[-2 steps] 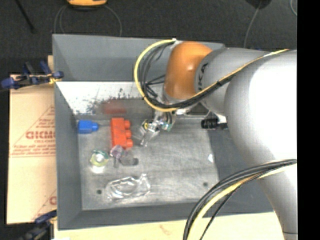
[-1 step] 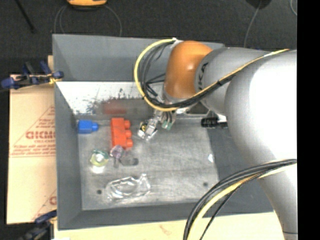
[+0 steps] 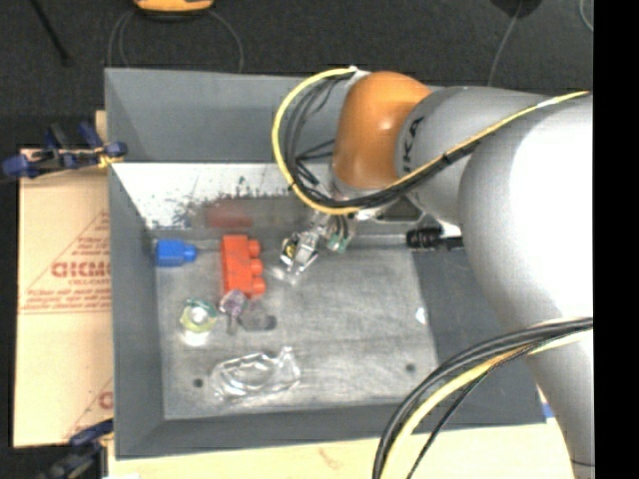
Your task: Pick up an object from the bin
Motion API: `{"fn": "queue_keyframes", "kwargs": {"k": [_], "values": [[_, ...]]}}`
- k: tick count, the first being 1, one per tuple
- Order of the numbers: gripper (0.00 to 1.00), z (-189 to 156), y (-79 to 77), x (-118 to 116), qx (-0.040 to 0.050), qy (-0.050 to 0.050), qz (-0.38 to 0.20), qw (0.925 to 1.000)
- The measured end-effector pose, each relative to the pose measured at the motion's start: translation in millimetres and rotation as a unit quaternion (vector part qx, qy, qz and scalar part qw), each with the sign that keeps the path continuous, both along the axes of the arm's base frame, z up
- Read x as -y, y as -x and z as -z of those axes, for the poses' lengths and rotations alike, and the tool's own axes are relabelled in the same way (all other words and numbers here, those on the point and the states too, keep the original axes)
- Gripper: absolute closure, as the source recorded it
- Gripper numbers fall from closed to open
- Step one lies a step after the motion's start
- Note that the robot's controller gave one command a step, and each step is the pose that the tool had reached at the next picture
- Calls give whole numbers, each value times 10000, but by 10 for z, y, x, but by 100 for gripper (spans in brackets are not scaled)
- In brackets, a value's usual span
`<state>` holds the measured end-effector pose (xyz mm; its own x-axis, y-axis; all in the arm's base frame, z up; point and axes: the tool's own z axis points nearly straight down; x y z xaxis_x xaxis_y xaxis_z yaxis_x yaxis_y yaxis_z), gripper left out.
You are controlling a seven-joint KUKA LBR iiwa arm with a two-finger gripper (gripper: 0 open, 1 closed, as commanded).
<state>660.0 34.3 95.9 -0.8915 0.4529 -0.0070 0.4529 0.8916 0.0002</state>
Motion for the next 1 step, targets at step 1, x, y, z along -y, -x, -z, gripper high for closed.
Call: {"fn": "queue_keyframes", "kwargs": {"k": [1], "values": [[100,-245,-16,14,7,-6,-3,10000]]}}
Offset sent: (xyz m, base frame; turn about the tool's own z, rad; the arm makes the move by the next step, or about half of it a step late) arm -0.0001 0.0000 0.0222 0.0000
